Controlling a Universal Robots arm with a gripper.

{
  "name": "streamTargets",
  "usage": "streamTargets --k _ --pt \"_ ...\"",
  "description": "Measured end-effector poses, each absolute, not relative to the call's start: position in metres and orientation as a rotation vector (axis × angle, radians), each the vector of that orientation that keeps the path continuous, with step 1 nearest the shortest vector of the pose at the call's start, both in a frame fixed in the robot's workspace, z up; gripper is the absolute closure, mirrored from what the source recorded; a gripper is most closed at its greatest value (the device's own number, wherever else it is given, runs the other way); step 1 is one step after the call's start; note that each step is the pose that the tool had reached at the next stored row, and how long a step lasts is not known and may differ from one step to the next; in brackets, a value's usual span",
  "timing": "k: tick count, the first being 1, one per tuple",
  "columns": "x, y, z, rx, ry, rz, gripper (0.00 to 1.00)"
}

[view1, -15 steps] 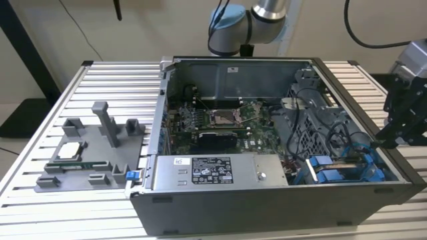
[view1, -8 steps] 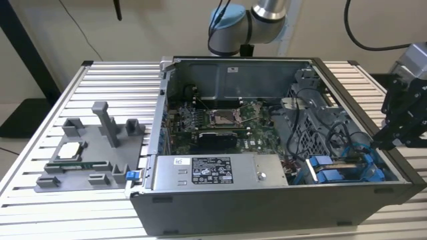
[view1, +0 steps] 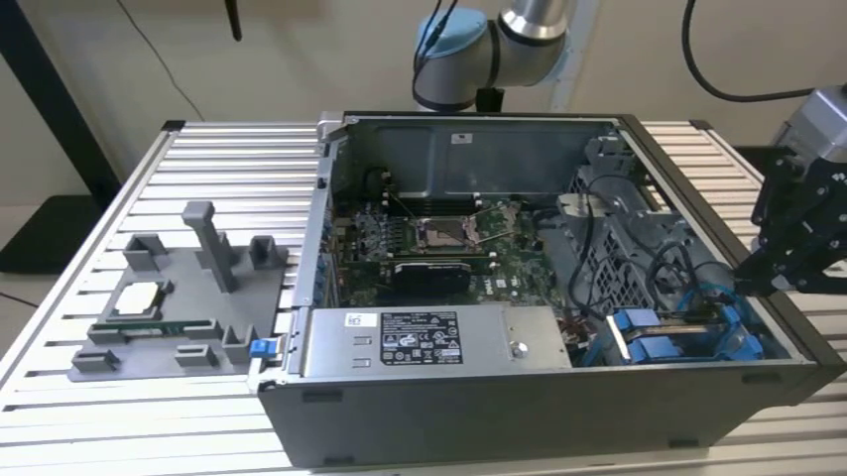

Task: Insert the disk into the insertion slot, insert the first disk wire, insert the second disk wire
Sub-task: 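Insert the second disk wire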

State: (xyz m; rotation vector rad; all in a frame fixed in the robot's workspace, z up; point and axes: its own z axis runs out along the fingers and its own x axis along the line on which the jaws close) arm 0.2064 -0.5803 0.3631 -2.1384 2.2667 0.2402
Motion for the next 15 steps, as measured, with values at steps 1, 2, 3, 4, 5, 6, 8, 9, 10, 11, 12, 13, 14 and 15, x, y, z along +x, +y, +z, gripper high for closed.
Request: streamTargets --k 1,2,3,4,5,6,8,9,10,11,12,13,14,15 --pt "0.2064 -0.5803 0.3622 -2.138 2.266 0.243 0.00" --pt "0.2064 -0.5804 0.3614 -2.137 2.266 0.245 0.00" --pt "0.2063 -0.5804 0.3607 -2.137 2.266 0.246 0.00" --pt "0.2063 -0.5804 0.3602 -2.138 2.266 0.249 0.00" --pt "0.2064 -0.5804 0.3600 -2.138 2.266 0.250 0.00" --pt "0.2064 -0.5803 0.3599 -2.138 2.266 0.251 0.00" --pt "0.2064 -0.5803 0.3596 -2.137 2.265 0.253 0.00" --pt "0.2064 -0.5803 0.3596 -2.136 2.265 0.254 1.00" --pt "0.2064 -0.5803 0.3596 -2.136 2.264 0.255 1.00" --pt "0.2064 -0.5804 0.3595 -2.135 2.263 0.257 1.00" --pt "0.2064 -0.5803 0.3594 -2.134 2.262 0.259 1.00" --pt "0.2064 -0.5803 0.3595 -2.133 2.261 0.261 1.00" --pt "0.2064 -0.5803 0.3594 -2.133 2.260 0.262 1.00" --pt "0.2064 -0.5803 0.3593 -2.132 2.259 0.263 1.00"
